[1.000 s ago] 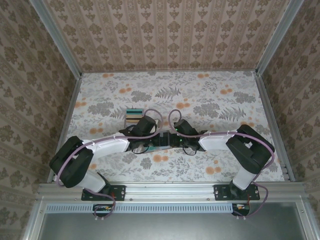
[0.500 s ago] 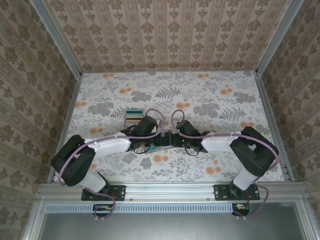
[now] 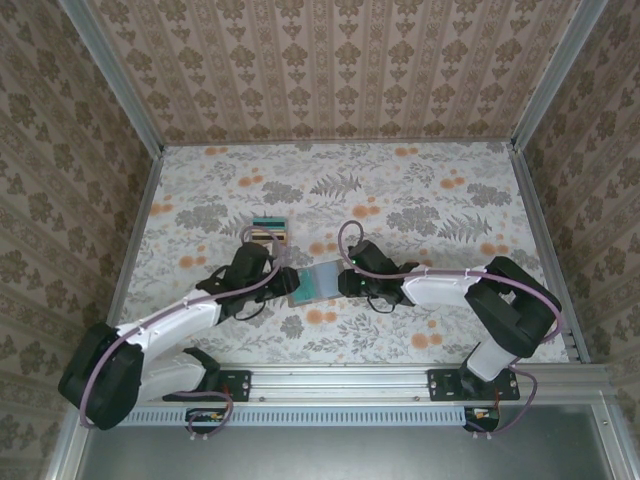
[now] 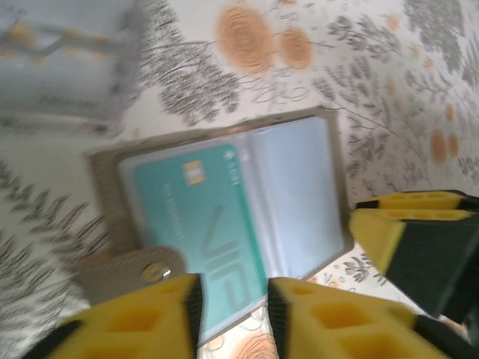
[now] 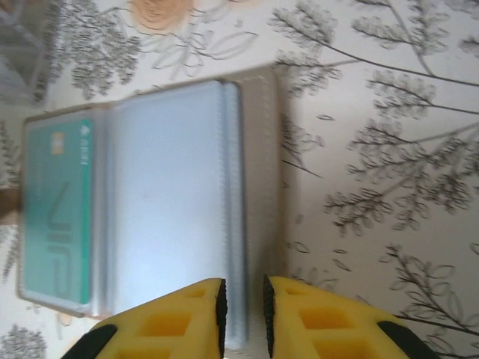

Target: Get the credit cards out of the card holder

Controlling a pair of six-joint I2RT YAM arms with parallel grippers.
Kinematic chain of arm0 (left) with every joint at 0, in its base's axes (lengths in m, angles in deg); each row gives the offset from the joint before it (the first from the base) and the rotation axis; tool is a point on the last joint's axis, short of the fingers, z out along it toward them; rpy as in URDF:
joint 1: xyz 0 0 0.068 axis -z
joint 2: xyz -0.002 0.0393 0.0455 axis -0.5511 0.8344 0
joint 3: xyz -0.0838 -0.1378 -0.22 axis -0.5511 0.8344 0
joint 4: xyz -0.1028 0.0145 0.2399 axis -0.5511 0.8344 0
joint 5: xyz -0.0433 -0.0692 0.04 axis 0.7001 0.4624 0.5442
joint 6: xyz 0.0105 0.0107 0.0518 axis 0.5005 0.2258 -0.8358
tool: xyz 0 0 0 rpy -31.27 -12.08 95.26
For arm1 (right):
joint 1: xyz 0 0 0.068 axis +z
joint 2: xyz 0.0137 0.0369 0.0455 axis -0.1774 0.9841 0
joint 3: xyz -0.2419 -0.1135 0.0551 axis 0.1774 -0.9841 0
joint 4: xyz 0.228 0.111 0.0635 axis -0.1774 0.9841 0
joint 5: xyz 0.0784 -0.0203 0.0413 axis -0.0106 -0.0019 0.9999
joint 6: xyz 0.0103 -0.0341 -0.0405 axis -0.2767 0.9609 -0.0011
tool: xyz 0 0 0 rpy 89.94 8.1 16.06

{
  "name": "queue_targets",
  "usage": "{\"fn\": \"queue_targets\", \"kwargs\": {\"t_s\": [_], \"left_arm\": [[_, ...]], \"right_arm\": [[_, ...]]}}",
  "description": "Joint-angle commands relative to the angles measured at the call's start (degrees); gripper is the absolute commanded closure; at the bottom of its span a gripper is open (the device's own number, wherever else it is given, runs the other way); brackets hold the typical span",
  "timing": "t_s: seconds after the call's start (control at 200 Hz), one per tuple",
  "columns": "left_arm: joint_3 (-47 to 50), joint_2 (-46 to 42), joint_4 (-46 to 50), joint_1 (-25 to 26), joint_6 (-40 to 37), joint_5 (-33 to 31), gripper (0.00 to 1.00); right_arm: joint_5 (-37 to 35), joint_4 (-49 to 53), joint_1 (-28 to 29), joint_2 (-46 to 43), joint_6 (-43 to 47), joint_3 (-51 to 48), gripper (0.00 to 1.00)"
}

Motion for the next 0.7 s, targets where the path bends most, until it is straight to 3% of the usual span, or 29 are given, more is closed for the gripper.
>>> {"fn": "queue_targets", "kwargs": {"t_s": [0.0, 0.07, 0.175, 0.695], "left_arm": [[1.1, -0.5, 1.1, -0.8, -0.3, 0.4, 0.80], [0.9, 0.8, 0.3, -1.0, -0.5, 1.2, 0.91], [0.7, 3.2, -1.4, -1.0, -0.5, 2.3, 0.97], [1.5, 8.2, -2.7, -0.9, -0.2, 1.7, 0.98]], "right_arm": [[3.3, 0.6, 1.4, -0.2, 0.5, 3.9, 0.78], [4.4, 0.7, 2.3, 1.2, 0.5, 5.7, 0.79], [5.9, 0.8, 3.1, 3.4, 0.3, 8.0, 0.81], [10.9, 0.4, 3.8, 11.1, -1.4, 12.9, 0.82]]}}
